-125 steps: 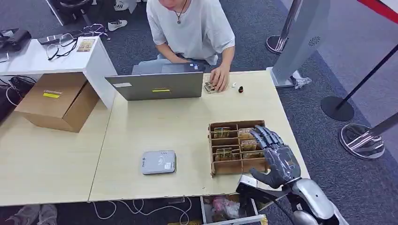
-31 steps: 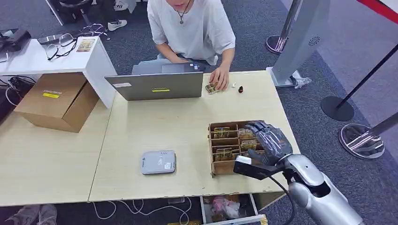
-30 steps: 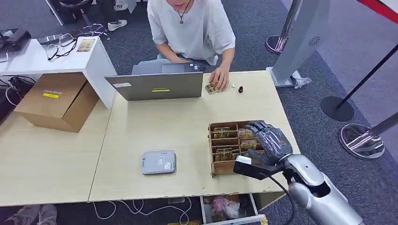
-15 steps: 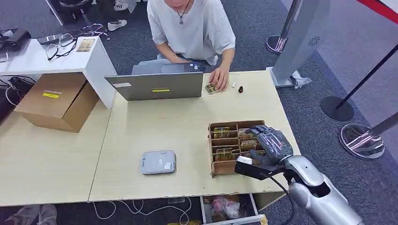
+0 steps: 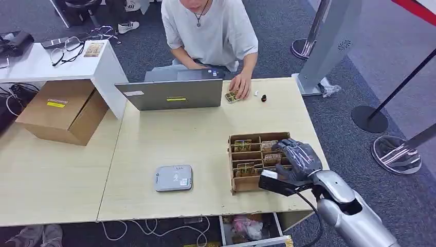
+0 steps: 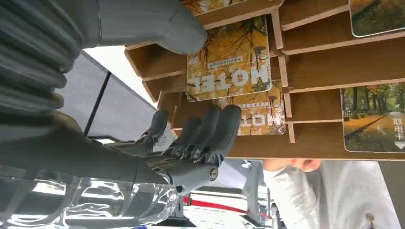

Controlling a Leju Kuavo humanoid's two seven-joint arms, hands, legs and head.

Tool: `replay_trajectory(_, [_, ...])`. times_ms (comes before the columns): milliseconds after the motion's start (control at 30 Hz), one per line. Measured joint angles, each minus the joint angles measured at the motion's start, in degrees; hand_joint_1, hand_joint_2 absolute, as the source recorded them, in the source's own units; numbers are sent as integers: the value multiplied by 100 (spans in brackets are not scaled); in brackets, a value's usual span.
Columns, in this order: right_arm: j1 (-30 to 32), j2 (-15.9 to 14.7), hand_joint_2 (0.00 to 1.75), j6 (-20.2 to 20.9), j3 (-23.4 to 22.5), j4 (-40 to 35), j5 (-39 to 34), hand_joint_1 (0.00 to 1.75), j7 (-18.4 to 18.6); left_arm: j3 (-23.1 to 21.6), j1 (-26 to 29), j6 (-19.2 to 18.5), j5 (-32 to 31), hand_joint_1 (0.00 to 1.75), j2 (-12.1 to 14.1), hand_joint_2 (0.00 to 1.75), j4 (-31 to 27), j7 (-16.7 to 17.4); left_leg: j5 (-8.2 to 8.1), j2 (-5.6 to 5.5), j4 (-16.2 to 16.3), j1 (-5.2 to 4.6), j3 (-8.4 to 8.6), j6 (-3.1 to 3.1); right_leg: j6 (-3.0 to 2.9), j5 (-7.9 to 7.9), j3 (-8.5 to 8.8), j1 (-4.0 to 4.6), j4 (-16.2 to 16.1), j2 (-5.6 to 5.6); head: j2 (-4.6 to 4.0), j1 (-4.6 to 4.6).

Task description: Pass the card to the sensor for recognition and then transmit it.

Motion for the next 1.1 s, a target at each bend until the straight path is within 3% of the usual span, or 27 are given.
replay_trajectory(433, [-40,7,175,-9,9,76,13,80,0,0,0,-57,0,0,4,0,-2,2,0,0,0,0,2,0,1,0,4,0,0,0,0,0])
replay_trajectory(467, [-41,9,175,-9,9,79,13,87,0,0,0,-57,2,0,4,0,0,2,0,0,0,0,3,0,1,0,4,0,0,0,0,2])
replay_trajectory(533, [-47,9,175,-9,9,83,13,154,0,0,0,-57,0,0,4,0,-2,2,0,0,0,0,3,0,1,1,5,0,0,0,0,0])
replay_trajectory(1100, [-175,59,175,-59,63,264,13,164,-52,2,-1,-11,-42,0,2,0,-2,116,1,-2,1,0,3,0,1,1,5,0,0,-2,0,2])
